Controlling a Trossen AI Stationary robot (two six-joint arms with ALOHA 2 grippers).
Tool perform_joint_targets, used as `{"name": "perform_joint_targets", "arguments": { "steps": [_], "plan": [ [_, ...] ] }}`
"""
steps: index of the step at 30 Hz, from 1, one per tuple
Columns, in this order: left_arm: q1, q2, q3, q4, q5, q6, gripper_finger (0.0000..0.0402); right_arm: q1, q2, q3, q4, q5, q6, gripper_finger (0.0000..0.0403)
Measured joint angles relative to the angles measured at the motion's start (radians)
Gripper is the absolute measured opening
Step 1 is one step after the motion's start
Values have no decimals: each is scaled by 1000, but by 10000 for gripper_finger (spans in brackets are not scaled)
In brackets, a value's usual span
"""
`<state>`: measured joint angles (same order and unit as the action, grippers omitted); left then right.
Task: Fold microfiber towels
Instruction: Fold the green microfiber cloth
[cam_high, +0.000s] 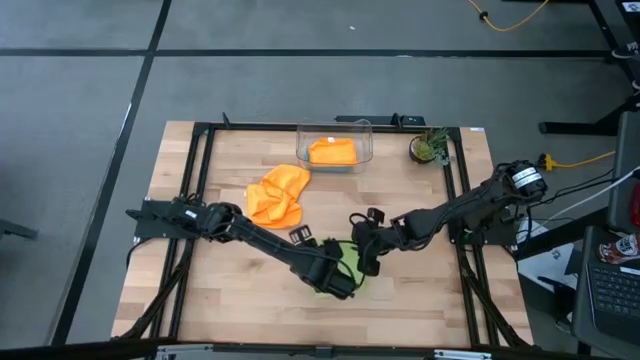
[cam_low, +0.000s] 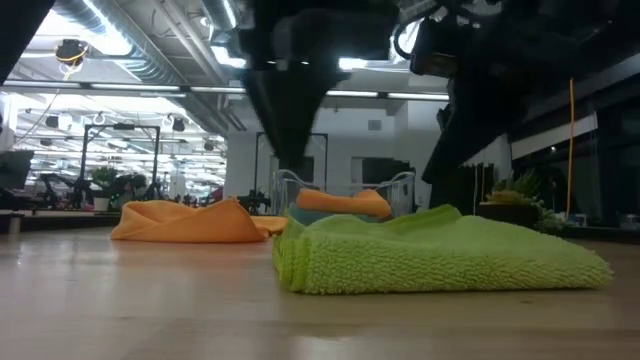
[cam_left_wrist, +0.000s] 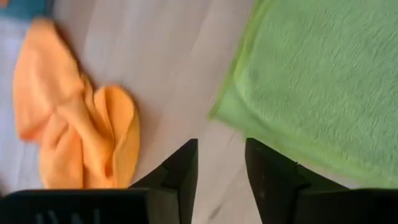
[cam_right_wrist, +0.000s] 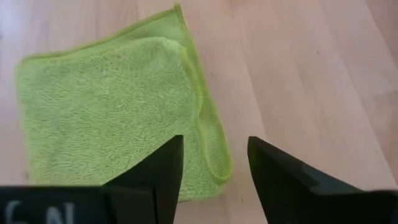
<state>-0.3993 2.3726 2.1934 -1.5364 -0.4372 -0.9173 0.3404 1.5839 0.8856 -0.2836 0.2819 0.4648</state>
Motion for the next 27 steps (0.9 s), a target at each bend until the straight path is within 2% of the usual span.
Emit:
{"name": "perform_joint_targets", "arguments": {
  "steps": [4,12,16,21,27],
  "plan": [
    [-22,-19,17,-37,47,-42,124,-11,-36,0,-1,-43,27,180],
    [-102,-122,46,-31,53,-140,122,-13,-130,2,-20,-74,57,169],
    [-139,-131,46,11,28,-166,123,-12,-142,2,2,-77,58,167],
    [-170,-127,46,116,11,-139,123,-9,-139,2,5,-155,81,167],
    [-171,-127,45,159,2,-147,124,-9,-139,2,11,-164,79,167]
  ]
}}
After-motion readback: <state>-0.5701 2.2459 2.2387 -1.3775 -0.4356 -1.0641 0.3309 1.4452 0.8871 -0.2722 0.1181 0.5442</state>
